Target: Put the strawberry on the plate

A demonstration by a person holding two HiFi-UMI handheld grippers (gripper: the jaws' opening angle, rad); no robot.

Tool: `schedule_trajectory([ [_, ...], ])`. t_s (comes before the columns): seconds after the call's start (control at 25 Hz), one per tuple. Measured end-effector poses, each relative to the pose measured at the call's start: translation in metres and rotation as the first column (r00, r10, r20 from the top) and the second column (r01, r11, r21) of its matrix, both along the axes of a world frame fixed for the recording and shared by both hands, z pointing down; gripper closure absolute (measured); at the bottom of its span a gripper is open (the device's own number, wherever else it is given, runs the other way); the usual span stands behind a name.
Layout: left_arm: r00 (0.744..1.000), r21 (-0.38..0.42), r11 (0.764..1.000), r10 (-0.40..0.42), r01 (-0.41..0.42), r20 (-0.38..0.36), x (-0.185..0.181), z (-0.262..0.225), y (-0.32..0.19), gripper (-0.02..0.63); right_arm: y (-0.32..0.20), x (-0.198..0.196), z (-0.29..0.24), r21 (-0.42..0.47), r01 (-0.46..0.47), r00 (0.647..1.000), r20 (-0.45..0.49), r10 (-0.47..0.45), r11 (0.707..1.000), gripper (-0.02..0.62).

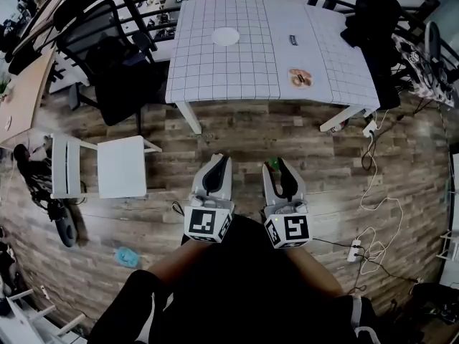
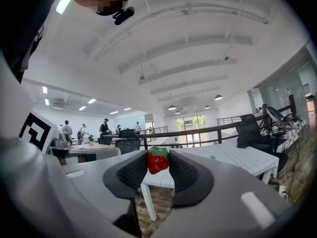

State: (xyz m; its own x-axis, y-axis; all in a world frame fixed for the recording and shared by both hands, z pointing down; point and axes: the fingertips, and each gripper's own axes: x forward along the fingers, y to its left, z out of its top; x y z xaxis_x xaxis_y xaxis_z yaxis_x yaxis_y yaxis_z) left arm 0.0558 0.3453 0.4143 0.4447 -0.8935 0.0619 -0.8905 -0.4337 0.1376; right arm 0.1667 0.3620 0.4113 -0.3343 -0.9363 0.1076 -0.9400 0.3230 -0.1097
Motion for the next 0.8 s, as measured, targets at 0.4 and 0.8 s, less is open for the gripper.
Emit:
schedule_trajectory([
  [0.4,0.999,-0.044,0.999,-0.027,0.026,-0.030,-0.030,-0.002,-0.138,0.598,-0.135,-0.026,-0.003,-0.026,0.003,1.000,-0.002,-0.003,1.000,0.462],
  [0.8,0.997,-0.037,0.997,0.067,-0.068,-0.032,-0.051,-0.022,-0.276,0.598,-0.288,-0.074,-0.012,-0.057,0.007,1.000,-0.022,-0.008,0.998,0.462],
])
